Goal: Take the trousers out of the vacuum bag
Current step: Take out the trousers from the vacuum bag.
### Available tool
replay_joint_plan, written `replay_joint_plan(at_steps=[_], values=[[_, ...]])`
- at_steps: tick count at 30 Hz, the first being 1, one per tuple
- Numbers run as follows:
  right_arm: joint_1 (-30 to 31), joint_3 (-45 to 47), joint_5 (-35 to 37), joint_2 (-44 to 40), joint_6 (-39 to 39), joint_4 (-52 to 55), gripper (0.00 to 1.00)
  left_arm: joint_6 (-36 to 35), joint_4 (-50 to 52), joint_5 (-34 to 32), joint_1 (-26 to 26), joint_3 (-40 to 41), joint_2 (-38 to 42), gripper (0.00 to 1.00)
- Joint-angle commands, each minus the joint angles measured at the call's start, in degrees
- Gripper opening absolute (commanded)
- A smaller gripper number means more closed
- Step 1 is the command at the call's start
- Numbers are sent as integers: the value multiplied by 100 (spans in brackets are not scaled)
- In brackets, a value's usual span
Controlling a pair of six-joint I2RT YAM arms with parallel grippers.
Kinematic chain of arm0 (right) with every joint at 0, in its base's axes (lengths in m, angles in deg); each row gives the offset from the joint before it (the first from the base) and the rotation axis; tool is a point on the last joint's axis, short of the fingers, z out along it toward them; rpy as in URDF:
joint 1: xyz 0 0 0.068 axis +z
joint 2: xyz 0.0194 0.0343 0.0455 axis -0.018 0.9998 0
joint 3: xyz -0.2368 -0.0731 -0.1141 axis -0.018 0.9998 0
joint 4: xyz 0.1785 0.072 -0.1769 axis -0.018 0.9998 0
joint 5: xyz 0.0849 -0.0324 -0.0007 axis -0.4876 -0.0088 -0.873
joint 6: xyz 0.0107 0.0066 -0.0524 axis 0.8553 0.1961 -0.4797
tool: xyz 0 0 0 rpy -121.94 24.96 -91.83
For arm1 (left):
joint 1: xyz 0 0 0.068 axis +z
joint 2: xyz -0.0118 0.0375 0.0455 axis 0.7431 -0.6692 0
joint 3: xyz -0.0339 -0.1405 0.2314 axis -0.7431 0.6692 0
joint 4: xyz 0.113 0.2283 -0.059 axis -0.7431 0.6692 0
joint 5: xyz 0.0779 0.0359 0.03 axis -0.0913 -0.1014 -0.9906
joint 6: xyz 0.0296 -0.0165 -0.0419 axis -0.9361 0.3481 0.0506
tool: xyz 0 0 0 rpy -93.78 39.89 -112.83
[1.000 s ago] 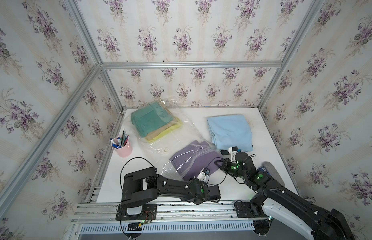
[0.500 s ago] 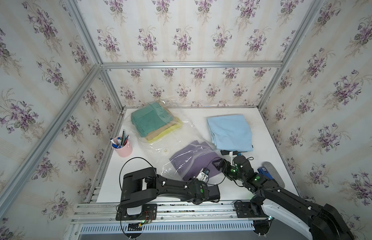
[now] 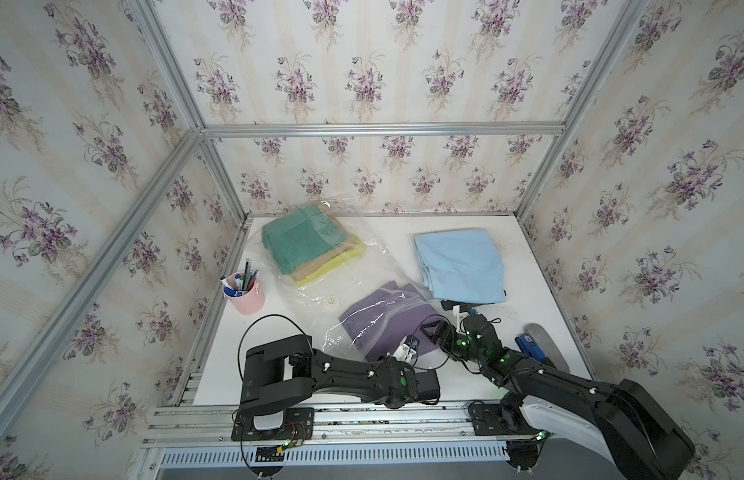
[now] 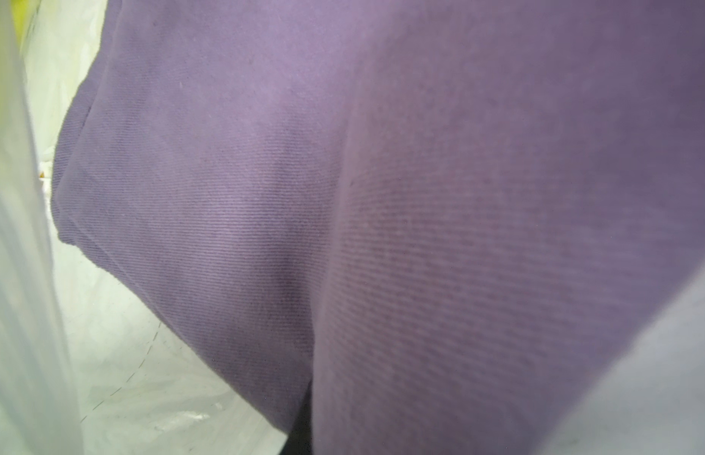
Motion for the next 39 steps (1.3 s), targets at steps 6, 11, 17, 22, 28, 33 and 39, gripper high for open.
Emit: replay_joint_plan(at_steps=[6, 11, 17, 22, 28, 33, 39], values=[[-40, -268, -126, 323, -151, -650, 42, 56, 115, -85, -56, -45, 26, 0], [-40, -338, -217, 58, -122, -440, 12, 127, 320, -230, -88, -94, 164, 0], [-40, -686, -146, -822, -347, 562, 0, 72, 676, -515, -184, -259, 647, 0], [-41, -1149, -176, -1296, -605, 1363, 0, -42, 1296, -874, -302, -843, 773, 0], [-46, -1728, -158, -1864, -793, 2162, 0, -287, 1690, -1151, -443, -1412, 901, 0], [-44, -2371, 31, -2267, -1080, 2970, 0, -555, 1796, -1220, -460, -1678, 1136, 0], [-40, -3078, 252, -2565, -1283, 3649, 0, -1110, 1928, -1310, -470, -2098, 1362, 0]])
